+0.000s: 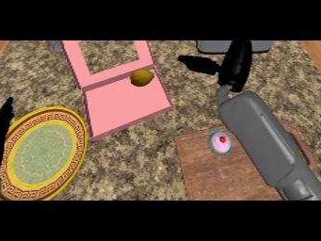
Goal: Pick the lemon from the cutting board and place it in the cardboard box
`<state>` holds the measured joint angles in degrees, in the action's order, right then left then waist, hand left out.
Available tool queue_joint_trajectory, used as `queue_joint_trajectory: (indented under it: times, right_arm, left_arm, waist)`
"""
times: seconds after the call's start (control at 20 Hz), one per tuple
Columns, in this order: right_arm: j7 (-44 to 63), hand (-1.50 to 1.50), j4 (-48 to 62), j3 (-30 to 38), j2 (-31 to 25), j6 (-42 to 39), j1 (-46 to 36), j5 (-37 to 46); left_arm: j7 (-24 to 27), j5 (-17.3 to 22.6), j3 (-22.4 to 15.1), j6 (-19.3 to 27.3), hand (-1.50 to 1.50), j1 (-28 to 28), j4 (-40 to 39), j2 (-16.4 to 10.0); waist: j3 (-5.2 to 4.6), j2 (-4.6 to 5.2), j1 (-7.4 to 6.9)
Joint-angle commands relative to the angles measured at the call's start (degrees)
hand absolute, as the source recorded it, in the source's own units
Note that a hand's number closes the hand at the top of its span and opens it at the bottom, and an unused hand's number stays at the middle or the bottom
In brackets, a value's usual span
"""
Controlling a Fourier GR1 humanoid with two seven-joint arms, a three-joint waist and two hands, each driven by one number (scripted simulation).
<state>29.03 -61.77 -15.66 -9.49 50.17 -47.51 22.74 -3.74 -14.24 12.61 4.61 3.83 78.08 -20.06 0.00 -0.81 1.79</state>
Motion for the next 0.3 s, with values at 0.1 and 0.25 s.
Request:
queue_joint_trajectory:
  times: [0.1, 0.25]
  right_arm:
    - [6.6, -1.50, -22.4, -4.0, -7.5, -5.5, 17.3, 2.4]
    - [7.1, -1.50, -32.3, -3.3, -14.2, -11.4, 24.5, -0.6]
  left_arm:
    - [-1.1, -0.9, 0.0, 0.5, 0.00, 2.7, -2.1, 0.1]
    - [2.8, 1.1, 1.9, -0.9, 0.00, 0.4, -2.2, -0.9]
  waist:
    - [-0.03, 0.15, 0.77]
    - [-0.03, 0.27, 0.26]
